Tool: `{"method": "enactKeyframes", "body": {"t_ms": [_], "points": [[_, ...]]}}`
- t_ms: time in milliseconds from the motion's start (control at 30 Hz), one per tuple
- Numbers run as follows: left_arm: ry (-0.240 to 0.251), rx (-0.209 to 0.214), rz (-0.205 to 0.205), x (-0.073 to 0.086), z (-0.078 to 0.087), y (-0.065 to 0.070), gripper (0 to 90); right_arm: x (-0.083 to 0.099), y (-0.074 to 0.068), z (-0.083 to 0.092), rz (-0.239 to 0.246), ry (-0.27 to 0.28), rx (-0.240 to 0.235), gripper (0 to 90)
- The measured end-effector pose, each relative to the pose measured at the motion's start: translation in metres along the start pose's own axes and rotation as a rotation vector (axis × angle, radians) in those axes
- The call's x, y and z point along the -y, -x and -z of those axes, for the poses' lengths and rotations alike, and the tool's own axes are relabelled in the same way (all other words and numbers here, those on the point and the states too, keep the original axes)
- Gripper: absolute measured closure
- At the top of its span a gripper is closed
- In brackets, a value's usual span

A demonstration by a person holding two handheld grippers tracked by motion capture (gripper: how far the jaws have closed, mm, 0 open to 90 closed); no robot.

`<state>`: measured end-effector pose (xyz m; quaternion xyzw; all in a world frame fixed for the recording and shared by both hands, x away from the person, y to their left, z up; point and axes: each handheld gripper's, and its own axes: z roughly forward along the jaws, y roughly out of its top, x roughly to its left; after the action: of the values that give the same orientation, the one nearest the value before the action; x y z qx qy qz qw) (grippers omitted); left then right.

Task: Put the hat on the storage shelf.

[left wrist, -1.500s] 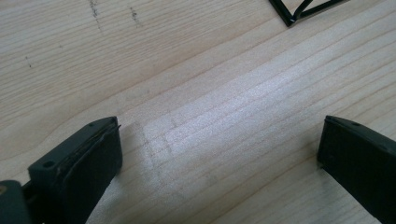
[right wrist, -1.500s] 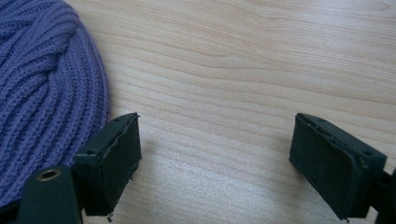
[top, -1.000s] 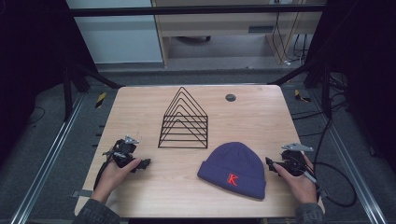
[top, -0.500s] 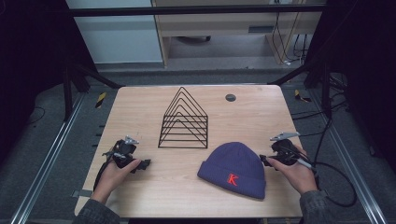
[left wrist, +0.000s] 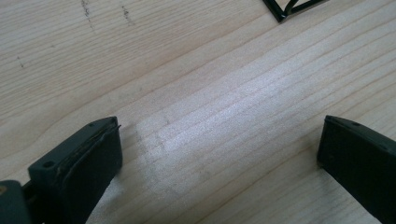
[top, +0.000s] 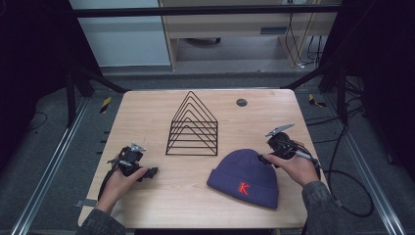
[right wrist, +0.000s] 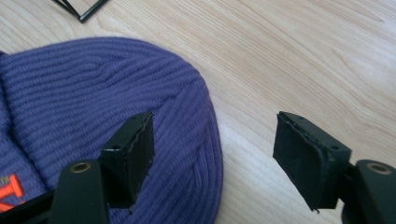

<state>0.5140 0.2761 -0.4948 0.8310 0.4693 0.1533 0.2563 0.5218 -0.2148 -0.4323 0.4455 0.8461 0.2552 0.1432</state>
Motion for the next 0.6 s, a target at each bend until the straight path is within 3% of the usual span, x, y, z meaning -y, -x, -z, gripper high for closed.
{"method": "enactKeyframes", "body": {"t_ms": [600], "points": [[-0.001, 0.000, -0.004, 0.000, 0.000, 0.000, 0.0, -0.021, -0.003, -0.013, 0.003, -0.023, -0.040, 42.1]]}}
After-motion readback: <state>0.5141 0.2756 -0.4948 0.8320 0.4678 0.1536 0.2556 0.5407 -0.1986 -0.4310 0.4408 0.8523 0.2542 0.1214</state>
